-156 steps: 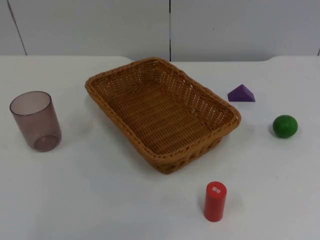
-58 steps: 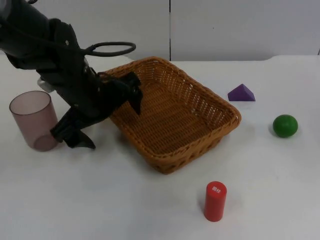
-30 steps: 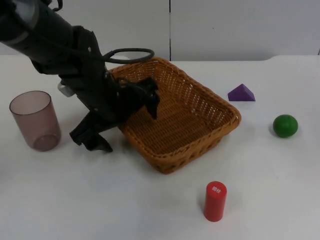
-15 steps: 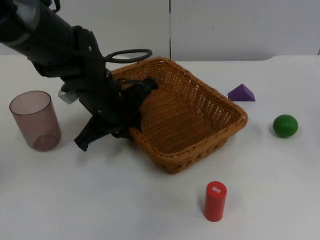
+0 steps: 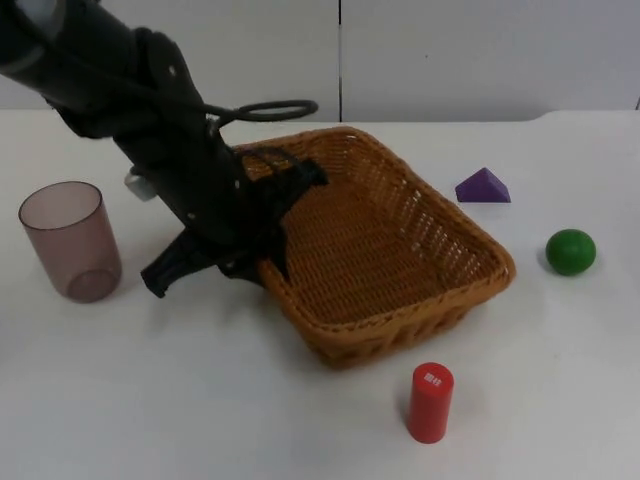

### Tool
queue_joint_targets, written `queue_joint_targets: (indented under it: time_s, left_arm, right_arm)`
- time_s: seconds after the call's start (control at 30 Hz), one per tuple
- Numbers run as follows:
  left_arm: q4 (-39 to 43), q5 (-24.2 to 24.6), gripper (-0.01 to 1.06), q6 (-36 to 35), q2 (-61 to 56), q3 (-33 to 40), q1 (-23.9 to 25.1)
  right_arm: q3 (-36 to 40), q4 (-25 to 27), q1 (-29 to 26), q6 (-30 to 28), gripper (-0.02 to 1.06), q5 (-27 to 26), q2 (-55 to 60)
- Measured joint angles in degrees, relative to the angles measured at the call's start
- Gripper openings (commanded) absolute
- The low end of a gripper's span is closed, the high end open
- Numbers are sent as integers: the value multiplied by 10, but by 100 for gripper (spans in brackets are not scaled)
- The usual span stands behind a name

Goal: Pick up the basket with the left hand and place the triangular block into the basket with the right hand.

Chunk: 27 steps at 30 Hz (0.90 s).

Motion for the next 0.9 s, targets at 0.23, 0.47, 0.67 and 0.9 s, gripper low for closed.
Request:
queue_joint_targets:
  time_s: [0.23,0.47,0.67,0.9]
  left_arm:
    - [0,49,0,100,-80,0,0]
    - [-15,107,0,199,-140,0,22]
    - [-60,177,0,276,-175,0,94]
    - [-63,206,0,294,-189,0,144]
  right_arm:
    - [0,0,0,0,105,0,0]
    - [0,0,0,0,105,0,0]
    - [0,0,0,-4,105,9,0]
    - [0,7,0,-78,105,35,17]
